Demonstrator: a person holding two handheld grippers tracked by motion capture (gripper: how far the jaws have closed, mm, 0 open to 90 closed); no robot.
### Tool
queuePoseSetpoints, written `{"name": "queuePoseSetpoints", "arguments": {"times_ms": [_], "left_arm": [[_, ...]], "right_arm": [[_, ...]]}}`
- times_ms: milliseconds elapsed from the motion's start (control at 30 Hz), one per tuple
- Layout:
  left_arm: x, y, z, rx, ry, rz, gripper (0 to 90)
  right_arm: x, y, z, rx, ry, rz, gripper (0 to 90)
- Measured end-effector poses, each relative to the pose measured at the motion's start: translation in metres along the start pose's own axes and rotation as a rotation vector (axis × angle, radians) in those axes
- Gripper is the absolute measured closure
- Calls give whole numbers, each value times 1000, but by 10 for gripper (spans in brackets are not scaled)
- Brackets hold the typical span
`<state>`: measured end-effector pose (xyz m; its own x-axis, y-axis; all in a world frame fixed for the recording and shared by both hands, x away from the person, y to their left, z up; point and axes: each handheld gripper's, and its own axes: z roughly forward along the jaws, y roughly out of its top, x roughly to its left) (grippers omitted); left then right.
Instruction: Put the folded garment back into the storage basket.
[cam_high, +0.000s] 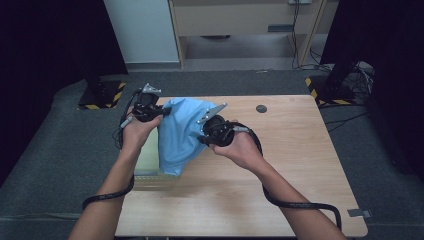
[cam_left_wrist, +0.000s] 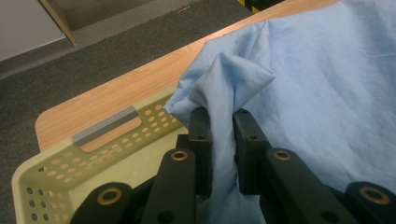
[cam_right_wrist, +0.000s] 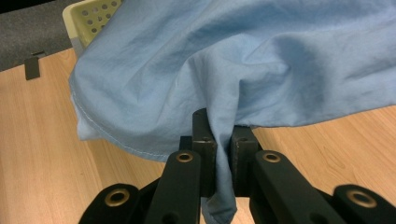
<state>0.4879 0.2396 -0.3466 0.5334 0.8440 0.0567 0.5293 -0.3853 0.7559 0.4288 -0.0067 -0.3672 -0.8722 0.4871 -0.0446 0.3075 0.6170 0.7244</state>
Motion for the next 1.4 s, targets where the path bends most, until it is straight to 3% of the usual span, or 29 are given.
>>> {"name": "queuePoseSetpoints", "arguments": {"times_ms": [867,1400], "left_arm": [[24,-7,-17,-30,47,0,799],[33,-9,-19,-36,63,-2,799]], "right_arm": [[10,25,20,-6,4,-25,847],[12,30,27,-18,0,-27,846]]}}
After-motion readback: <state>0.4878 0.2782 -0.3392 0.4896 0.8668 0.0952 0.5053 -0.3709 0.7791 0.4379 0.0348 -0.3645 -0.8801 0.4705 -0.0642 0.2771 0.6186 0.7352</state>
